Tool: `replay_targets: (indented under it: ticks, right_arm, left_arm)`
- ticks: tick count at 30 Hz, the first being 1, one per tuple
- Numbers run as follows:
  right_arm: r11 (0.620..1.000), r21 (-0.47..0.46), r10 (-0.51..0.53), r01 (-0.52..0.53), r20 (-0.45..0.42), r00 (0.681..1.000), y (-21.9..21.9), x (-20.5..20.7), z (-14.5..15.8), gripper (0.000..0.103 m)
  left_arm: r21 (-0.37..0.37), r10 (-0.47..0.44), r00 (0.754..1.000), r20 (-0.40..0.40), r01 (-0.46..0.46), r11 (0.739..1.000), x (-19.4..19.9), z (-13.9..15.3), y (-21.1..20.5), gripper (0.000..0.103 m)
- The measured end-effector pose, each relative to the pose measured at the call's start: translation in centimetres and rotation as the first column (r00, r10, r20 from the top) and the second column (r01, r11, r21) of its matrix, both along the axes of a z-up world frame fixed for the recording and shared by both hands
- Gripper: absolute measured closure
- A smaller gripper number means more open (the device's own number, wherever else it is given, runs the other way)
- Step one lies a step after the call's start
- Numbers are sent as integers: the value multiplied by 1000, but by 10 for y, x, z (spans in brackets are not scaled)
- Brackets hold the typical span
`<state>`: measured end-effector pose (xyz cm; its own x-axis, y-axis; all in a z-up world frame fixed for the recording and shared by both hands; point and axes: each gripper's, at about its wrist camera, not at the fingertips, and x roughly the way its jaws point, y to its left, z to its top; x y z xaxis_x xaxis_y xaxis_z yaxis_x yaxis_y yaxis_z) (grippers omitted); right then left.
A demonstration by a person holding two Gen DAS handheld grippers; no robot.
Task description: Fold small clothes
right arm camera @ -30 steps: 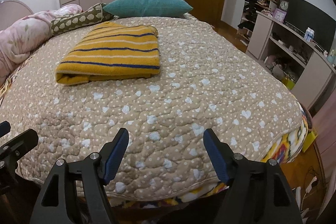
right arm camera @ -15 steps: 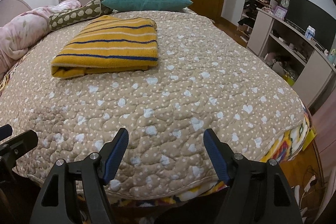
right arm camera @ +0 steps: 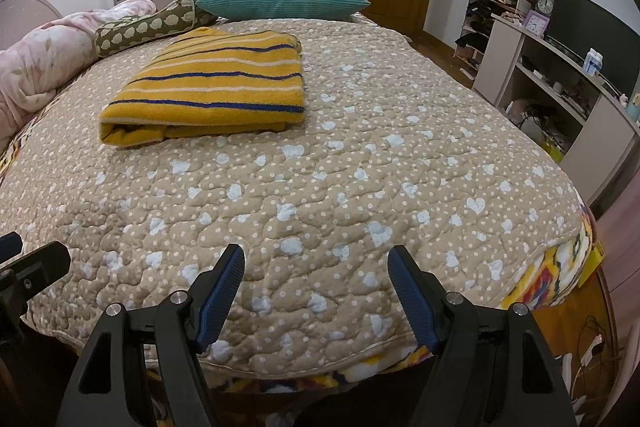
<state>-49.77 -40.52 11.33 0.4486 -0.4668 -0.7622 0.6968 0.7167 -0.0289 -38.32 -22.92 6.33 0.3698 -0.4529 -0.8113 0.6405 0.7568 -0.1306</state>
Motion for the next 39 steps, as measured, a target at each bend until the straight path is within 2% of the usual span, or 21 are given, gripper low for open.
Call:
replay_targets:
  ticks: [39]
  right_arm:
    - [1000,3,25,-25,2,1000,0,2,-4,21]
  left_arm:
    - [11,2,1000,9,-2,1000,-1,0,1,0]
